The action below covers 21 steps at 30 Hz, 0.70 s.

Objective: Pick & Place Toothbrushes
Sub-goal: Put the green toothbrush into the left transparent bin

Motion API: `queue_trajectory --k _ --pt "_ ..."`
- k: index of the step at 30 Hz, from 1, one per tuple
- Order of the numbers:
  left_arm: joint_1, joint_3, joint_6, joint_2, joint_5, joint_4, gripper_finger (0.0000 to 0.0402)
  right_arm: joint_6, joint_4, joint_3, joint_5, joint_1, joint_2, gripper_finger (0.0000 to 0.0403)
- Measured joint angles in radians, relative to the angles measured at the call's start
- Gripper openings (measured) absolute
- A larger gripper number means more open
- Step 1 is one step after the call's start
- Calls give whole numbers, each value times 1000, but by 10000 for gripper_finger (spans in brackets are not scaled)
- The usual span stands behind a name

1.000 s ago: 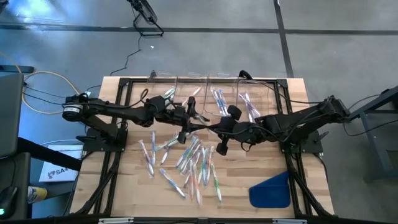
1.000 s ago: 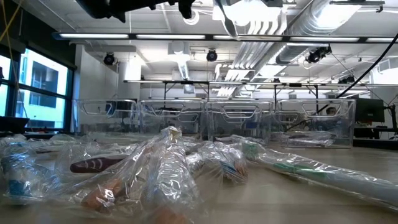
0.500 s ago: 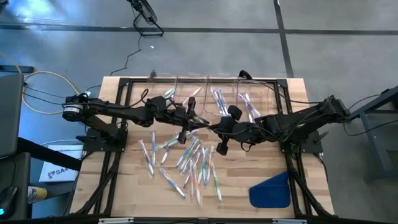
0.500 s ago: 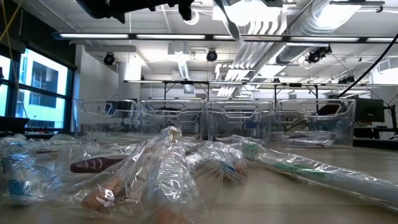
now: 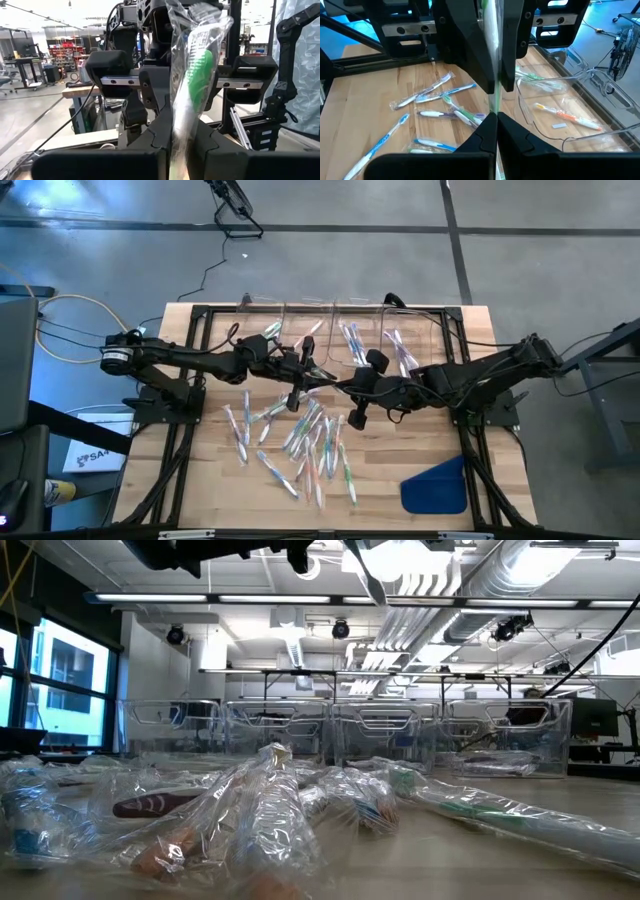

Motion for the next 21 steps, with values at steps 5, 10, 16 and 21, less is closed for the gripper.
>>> queue_trajectory --k 5,10,16,21 --pt "1 0 0 0 1 0 17 15 4 0 -17 0 0 4" --pt "1 0 0 0 1 1 17 20 16 0 -18 0 0 4" --pt "1 0 0 0 2 1 21 11 16 0 -27 4 0 4" --pt "1 0 -1 0 2 6 19 11 17 0 -41 3 0 4"
